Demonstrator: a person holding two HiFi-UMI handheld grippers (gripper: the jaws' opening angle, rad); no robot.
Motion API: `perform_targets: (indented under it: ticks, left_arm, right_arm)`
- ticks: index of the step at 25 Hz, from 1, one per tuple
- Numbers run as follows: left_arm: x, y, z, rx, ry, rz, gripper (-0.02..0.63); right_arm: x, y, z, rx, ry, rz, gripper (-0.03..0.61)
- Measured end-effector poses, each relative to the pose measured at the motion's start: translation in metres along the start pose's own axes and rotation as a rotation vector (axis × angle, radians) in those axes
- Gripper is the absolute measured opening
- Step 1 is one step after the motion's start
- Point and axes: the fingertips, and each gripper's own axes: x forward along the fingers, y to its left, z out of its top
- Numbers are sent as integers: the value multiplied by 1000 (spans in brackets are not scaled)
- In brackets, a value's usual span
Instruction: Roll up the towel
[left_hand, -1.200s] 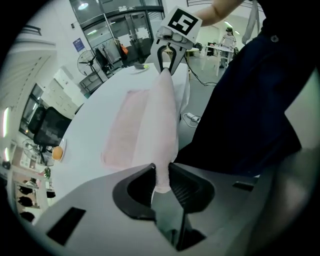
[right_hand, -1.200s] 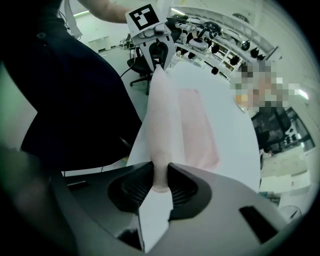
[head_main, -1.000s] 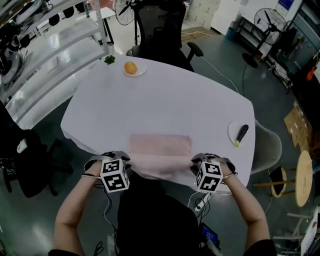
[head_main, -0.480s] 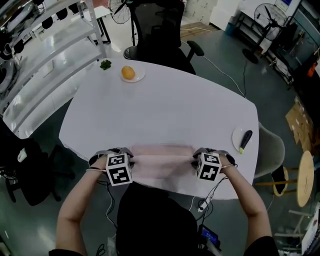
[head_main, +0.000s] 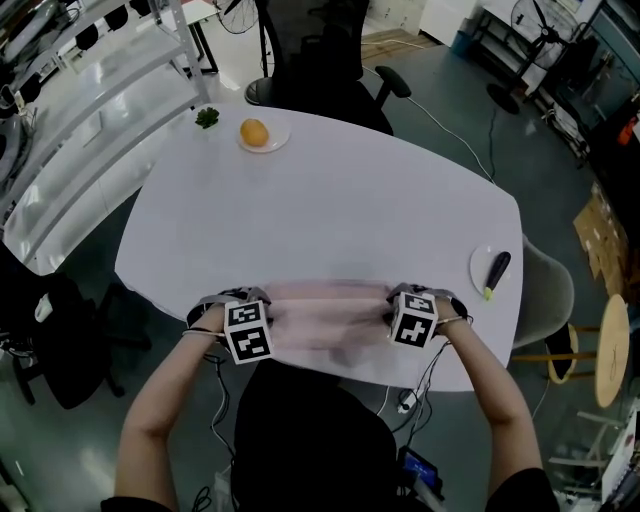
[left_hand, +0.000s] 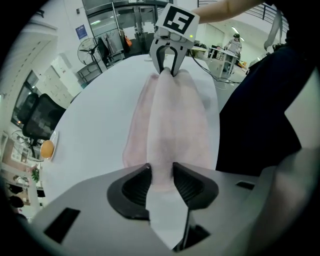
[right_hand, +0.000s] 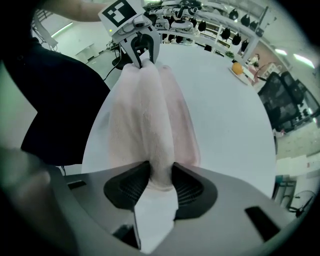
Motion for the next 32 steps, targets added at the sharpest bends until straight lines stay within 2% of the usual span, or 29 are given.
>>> perform_targets:
  ticks: [4, 5, 7, 12, 20, 25, 30, 32]
  left_arm:
    - [-12, 7, -3, -24, -14, 51, 295]
    - [-17, 7, -3, -26, -16, 63, 306]
    - [-29, 7, -4, -18, -22, 88, 316]
    - [-51, -9, -1, 9, -40, 130, 319]
    - [-42, -54, 9, -20, -81, 123, 319]
    - [-20, -65, 2, -38, -49, 131, 316]
    - [-5, -56, -11, -38, -5, 220, 223]
    - [-1, -54, -11, -24, 9, 245, 213]
  right_arm:
    - [-14, -10, -2, 13, -36, -76, 257]
    - [-19, -13, -3, 19, -47, -95, 286]
    - [-31, -15, -6, 13, -69, -136, 304]
    - [-57, 1, -9, -34, -113, -197, 304]
    - [-46, 51, 2, -83, -159, -178, 304]
    - [-20, 73, 1, -98, -146, -164, 301]
    - [1, 68, -3, -63, -153, -227, 270]
    - [2, 63, -3, -41, -170, -268, 244]
